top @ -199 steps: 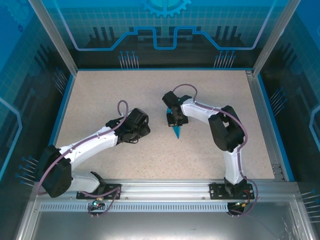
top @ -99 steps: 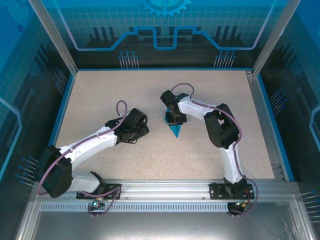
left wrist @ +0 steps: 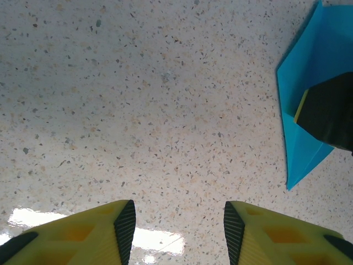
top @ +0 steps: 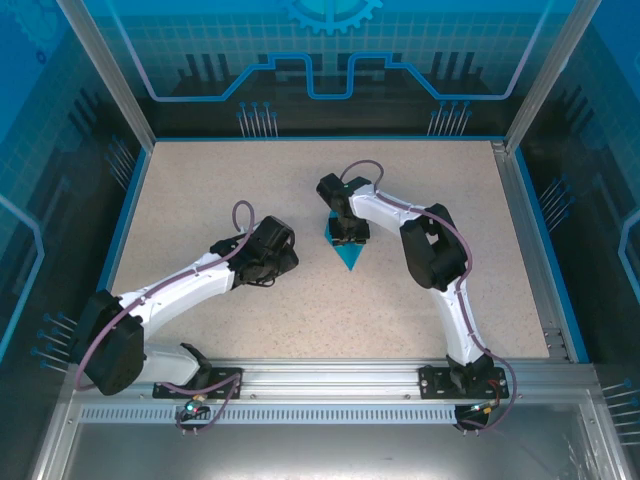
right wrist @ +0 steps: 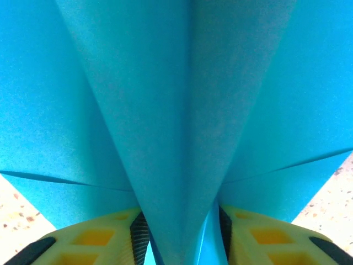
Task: Fold a paper plane with a square sheet of paper (pick it up from the middle)
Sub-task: Move a paper plane to the center of the table, then reset both arms
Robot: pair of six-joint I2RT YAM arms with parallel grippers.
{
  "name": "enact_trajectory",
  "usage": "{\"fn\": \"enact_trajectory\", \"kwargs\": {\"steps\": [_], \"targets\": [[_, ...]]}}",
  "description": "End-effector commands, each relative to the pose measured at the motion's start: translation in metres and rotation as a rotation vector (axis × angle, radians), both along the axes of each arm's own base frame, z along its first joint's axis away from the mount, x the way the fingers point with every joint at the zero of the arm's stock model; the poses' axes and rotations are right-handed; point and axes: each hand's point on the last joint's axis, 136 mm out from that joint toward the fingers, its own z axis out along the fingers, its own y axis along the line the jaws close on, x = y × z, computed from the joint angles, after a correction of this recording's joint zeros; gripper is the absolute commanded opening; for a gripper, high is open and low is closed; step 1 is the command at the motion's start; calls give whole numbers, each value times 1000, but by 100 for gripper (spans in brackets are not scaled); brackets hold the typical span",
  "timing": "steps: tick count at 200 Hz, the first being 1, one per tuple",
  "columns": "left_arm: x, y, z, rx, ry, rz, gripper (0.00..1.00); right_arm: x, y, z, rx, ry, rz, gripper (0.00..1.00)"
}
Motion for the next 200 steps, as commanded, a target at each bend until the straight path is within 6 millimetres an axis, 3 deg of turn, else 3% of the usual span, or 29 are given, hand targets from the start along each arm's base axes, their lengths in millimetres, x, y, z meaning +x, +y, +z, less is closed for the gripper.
{"fn": "enact_trajectory", "kwargs": {"steps": [1,28,55,61,95,145,176,200], "targets": [[1,0,-4,-10,11,8,51,-10,-22,-51,-114,81,-76,42],[-1,1,-6,-7,18,7,51,-8,-16,-42,-107,61,-68,43],[-1,3,-3,-6,8,9,51,0,-12,-17,-88,15,-45,46],[0,3,-2,-6,6,10,51,3,-11,0,-71,-15,-44,47],[1,4,1,-2,-5,4,51,6,-6,39,-11,-77,-18,51],[3,7,8,17,-21,-3,52,1,-9,80,46,-146,3,58],[4,13,13,45,-36,1,54,-3,-21,132,90,-320,14,58],[4,27,20,98,-67,14,56,-12,-56,184,79,-556,-19,60]]}}
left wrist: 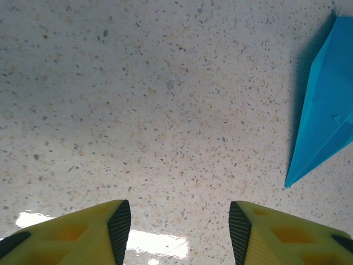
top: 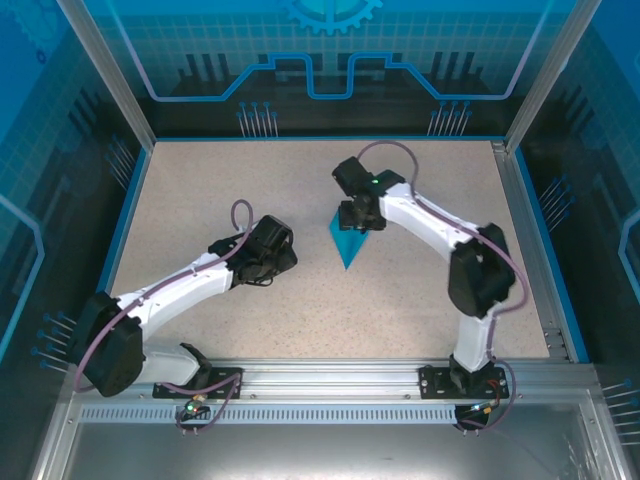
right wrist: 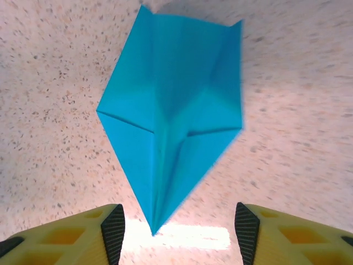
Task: Fold a paper plane with a square sheet of paper (pick it up from the middle)
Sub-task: Reset both arms
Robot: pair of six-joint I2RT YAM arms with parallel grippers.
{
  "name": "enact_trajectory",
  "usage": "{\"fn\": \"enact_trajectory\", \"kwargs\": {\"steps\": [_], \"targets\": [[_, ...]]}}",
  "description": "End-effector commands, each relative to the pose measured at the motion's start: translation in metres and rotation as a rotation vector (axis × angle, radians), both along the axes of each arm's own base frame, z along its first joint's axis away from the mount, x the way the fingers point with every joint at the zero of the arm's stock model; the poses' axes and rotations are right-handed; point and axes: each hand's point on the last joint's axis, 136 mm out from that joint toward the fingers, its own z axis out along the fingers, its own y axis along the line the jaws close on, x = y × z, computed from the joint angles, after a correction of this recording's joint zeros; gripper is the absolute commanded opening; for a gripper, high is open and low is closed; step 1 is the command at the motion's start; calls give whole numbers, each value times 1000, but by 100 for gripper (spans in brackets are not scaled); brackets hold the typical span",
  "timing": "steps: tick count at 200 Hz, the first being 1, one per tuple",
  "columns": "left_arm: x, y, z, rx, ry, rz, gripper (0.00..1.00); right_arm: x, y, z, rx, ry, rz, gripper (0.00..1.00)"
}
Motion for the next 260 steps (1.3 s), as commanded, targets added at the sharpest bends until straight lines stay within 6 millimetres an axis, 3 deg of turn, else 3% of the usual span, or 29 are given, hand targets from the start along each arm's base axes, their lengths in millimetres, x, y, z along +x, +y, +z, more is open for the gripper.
{"fn": "enact_trajectory", "kwargs": {"steps": [1,18,43,54,67,81,103,128,155,190,209,236,260], "targets": [[3,20,17,73,-55,18,56,2,-31,61,-5,-268,-40,60],[3,35,25,127,-93,39,60,-9,-67,95,-24,-432,-95,62],[2,68,37,240,-157,93,70,-26,-130,115,-115,-600,-209,70],[1,84,41,287,-179,123,79,-31,-158,105,-164,-623,-255,79],[1,104,44,339,-201,161,98,-31,-183,94,-209,-633,-276,83],[4,125,48,411,-230,194,99,-28,-201,62,-240,-590,-245,84],[11,153,54,521,-276,237,99,-19,-209,21,-249,-514,-163,84],[29,166,55,643,-341,182,99,-5,-217,-18,-261,-483,-130,84],[43,177,48,699,-388,153,99,13,-212,-43,-235,-500,-98,83],[60,184,37,681,-393,123,99,36,-193,-29,-193,-645,28,82],[66,186,22,673,-429,109,99,39,-189,-35,-154,-692,66,80],[73,183,3,630,-483,99,99,26,-181,-34,-103,-754,114,80],[82,177,8,636,-531,58,99,21,-177,-38,-88,-809,147,82]]}}
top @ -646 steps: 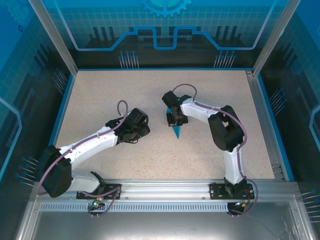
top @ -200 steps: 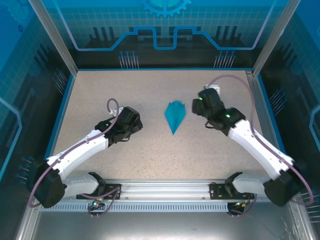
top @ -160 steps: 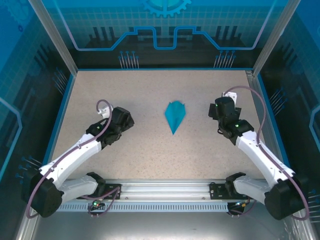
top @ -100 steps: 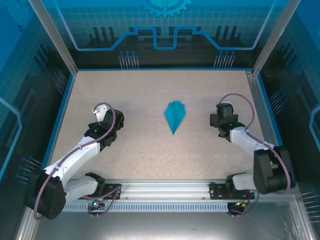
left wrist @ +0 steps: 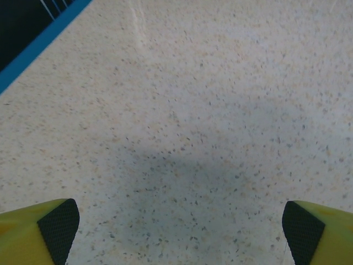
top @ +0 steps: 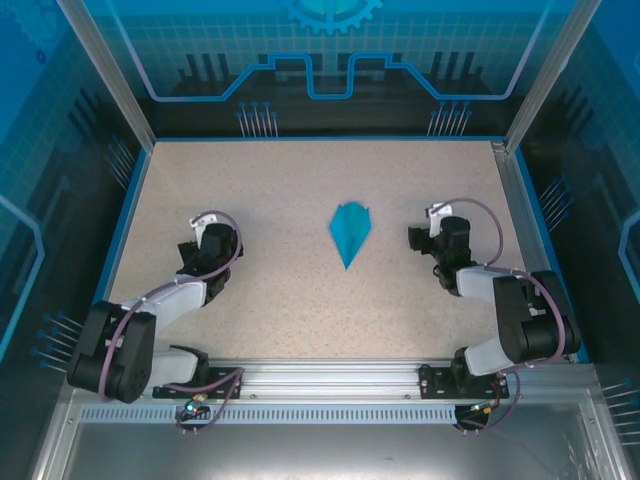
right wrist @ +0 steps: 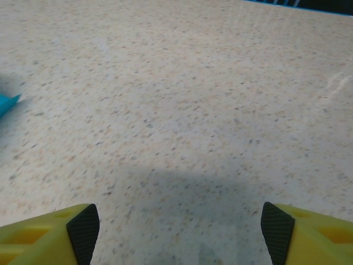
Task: Fold a paper plane with a square sheet of paper (pick it up from the middle)
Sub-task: Reset both arms
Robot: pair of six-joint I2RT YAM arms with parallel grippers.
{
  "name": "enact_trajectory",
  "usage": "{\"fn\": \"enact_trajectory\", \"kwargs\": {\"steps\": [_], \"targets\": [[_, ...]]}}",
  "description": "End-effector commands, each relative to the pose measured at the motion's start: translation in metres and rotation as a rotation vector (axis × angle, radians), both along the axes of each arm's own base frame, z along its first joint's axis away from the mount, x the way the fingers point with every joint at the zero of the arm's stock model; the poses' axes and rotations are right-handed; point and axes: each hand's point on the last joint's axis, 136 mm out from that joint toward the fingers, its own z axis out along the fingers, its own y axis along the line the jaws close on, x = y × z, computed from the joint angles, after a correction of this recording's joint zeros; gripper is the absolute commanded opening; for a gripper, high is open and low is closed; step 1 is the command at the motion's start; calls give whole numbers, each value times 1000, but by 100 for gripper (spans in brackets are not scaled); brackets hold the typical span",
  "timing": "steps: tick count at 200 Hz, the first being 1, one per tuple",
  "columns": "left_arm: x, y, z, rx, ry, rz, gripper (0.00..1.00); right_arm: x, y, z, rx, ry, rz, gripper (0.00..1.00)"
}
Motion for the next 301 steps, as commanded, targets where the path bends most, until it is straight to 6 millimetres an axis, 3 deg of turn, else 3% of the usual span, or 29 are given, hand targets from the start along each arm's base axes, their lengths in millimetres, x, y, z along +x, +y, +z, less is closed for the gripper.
{"fn": "enact_trajectory", "kwargs": {"steps": [1,12,16,18,23,56,63,82,96,105,132,301], "targets": [[24,-10,27,0,-149,-79,99,8,8,21,14,-144,69,82],[24,-7,28,17,-163,-79,99,11,6,19,25,-117,61,82],[24,-7,29,21,-167,-84,99,12,5,19,34,-112,58,88],[24,-7,29,24,-169,-87,99,11,4,18,37,-103,57,96],[25,-7,30,33,-176,-99,99,12,3,17,43,-99,57,99],[40,-2,29,-4,-224,-149,99,12,2,18,42,-102,54,99],[44,1,22,-15,-228,-149,99,12,3,18,42,-103,55,99],[56,-13,12,-39,-185,-243,99,12,2,18,42,-102,52,99],[49,-12,2,-72,-200,-255,99,12,2,18,42,-102,51,99],[48,-10,8,-53,-281,-259,99,12,2,17,42,-100,51,99],[51,-7,3,-75,-210,-230,99,12,2,18,43,-104,51,99],[51,-9,4,-62,-215,-238,99,12,3,18,44,-101,58,99]]}}
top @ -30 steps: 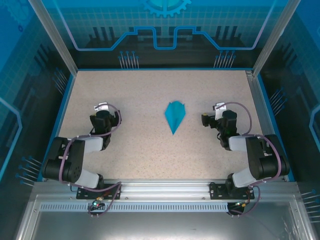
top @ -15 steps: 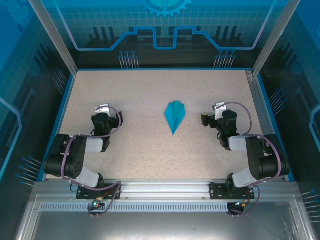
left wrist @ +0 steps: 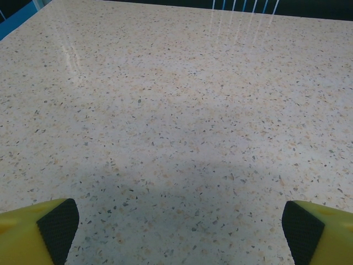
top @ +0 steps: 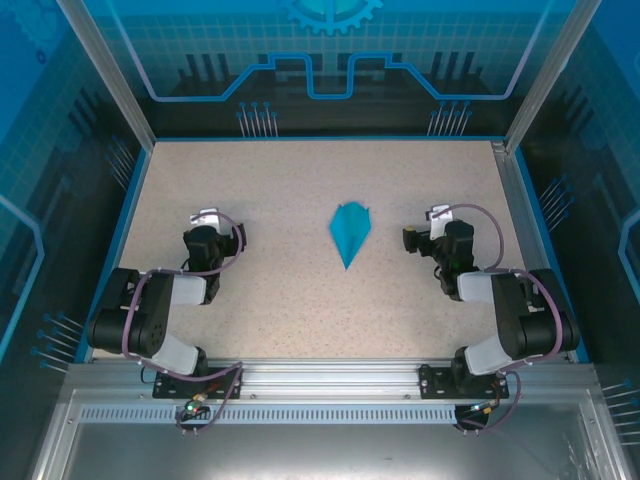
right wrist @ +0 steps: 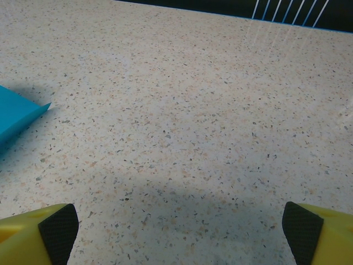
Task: Fold a paper plane with a square sheet of paper (pick it up from the middle)
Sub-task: Reset both arms
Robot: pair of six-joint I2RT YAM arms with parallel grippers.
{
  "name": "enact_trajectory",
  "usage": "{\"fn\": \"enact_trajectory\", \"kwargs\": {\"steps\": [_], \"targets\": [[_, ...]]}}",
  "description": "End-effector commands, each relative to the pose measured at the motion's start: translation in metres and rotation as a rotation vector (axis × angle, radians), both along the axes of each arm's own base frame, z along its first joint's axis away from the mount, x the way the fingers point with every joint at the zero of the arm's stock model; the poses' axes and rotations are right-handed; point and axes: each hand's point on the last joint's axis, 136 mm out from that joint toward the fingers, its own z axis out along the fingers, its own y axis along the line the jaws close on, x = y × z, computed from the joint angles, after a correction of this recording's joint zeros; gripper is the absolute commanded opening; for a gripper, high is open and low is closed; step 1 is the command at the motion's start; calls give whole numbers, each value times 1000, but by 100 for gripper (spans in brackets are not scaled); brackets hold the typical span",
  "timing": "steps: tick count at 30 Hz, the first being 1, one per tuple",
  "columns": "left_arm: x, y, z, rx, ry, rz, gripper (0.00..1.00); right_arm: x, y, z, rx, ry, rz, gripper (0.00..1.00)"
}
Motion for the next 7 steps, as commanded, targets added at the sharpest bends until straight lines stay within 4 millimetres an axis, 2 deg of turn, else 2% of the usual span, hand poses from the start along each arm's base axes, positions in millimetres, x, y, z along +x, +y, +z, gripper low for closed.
{"fn": "enact_trajectory", "kwargs": {"steps": [1,7], "targets": [[10,-2,15,-3,-52,-17,99,10,-2,13,12,-44,0,99],[9,-2,14,-3,-50,-18,99,10,-2,13,13,-44,3,99]]}}
